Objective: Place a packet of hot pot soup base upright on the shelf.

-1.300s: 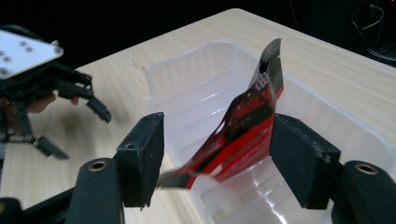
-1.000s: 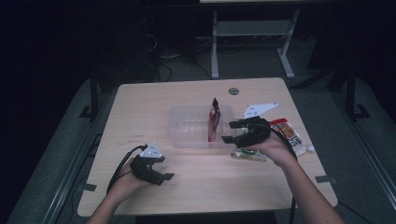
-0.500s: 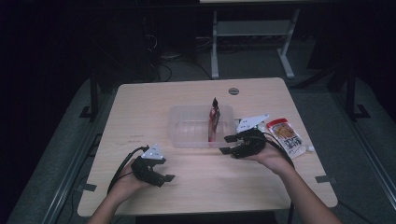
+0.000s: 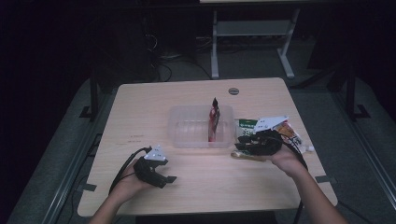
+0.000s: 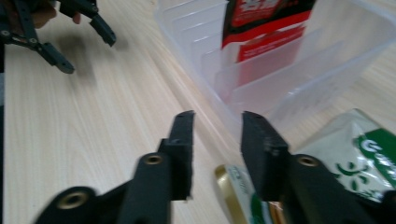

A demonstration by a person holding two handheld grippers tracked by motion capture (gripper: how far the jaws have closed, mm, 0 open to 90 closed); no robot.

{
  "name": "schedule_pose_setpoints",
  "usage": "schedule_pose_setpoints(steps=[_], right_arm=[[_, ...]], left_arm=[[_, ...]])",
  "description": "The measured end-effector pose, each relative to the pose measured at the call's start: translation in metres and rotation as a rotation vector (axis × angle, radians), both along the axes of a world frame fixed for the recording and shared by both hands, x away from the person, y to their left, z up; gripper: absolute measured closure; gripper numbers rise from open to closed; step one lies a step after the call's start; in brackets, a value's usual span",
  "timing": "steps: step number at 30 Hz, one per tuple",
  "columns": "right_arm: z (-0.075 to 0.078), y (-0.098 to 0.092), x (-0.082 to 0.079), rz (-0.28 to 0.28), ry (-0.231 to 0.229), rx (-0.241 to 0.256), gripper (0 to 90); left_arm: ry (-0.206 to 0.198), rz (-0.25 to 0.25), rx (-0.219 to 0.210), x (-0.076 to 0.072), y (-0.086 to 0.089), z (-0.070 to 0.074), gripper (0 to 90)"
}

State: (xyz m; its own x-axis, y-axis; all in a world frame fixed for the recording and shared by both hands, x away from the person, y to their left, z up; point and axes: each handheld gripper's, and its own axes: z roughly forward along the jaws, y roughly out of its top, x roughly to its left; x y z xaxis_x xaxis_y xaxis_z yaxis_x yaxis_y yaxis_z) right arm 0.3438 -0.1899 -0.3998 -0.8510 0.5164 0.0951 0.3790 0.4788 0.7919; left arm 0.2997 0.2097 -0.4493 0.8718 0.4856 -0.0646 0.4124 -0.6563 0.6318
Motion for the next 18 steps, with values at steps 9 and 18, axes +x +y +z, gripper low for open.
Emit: schedule_pose_setpoints(steps=[9,18], right_arm=[[-0.009,-0.017,0.013,-0.073,-0.008,-0.031,87.6],[-0.021,-0.029,0.028,-0.130,0.031,-0.077,89.8]], left_arm=[[0.008,-0.001,0.009,0.001,-0.001,-0.003,23.9],[0.009,-0.001,0.014,0.001,-0.002,-0.003,24.0]])
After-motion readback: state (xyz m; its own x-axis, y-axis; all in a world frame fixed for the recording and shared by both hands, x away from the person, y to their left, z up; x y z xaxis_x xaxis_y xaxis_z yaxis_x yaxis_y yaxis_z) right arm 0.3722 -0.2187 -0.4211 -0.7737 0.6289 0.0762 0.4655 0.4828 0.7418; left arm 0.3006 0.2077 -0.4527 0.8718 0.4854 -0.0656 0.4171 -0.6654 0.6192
